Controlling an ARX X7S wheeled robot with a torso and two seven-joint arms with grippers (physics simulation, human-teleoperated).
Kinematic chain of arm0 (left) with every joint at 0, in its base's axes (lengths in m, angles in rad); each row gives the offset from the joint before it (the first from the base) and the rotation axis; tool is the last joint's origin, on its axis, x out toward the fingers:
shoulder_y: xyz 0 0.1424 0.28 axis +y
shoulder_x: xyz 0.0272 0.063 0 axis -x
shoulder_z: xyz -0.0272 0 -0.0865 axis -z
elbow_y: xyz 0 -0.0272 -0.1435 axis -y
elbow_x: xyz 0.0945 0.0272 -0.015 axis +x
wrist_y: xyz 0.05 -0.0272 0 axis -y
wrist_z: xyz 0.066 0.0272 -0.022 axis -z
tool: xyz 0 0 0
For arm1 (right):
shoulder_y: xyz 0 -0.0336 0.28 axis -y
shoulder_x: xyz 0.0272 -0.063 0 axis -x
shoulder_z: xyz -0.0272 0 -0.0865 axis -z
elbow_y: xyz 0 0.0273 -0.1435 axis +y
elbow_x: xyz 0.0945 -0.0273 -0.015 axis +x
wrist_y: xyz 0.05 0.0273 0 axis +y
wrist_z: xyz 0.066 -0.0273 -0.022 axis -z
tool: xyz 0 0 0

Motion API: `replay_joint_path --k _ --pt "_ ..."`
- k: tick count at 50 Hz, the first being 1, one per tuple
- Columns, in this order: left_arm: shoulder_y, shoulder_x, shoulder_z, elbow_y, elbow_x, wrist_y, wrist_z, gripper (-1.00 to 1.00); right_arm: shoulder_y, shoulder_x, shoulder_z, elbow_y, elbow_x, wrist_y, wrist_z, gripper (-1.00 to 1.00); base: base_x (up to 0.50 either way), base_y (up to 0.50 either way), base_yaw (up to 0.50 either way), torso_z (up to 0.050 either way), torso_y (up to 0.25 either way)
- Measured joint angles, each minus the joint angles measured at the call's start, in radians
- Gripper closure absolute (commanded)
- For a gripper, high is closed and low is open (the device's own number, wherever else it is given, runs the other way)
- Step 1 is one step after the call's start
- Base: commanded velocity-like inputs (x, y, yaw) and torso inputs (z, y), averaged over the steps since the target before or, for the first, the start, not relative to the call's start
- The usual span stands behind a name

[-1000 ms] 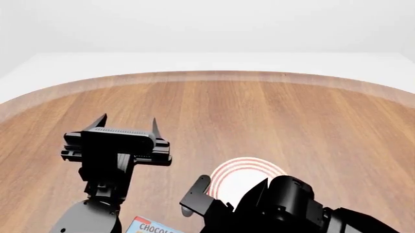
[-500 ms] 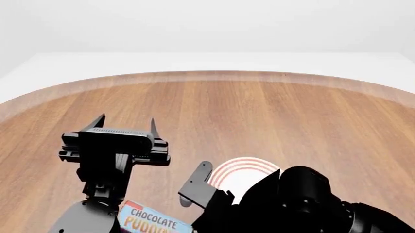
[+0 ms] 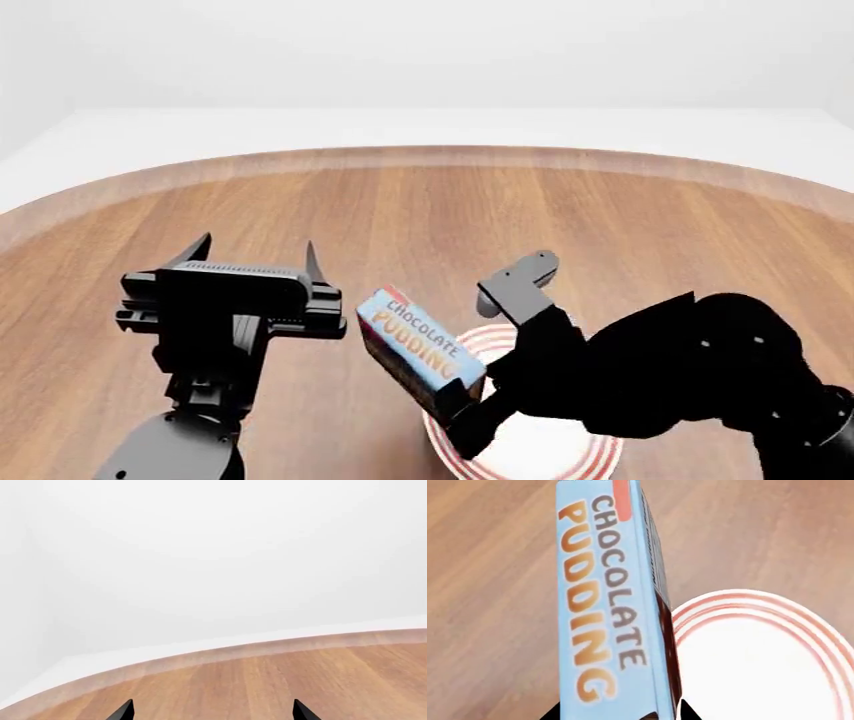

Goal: Put the chocolate pudding to the right of the plate.

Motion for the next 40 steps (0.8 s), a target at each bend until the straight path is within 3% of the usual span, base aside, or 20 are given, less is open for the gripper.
replay_joint_path --k 24,40 --pt "-0.002 -0.006 0.002 -0.006 -0.009 0.007 -0.007 -1.0 0.084 0.237 0.163 0.159 0.097 -0.057 0.166 1.0 0.0 0.0 0.0 0.0 0.0" --pt "0.001 -0.011 0.004 -0.009 -0.015 0.011 -0.012 -1.0 -0.001 0.391 0.208 0.201 0.101 -0.108 0.162 1.0 0.0 0.0 0.0 0.0 0.0"
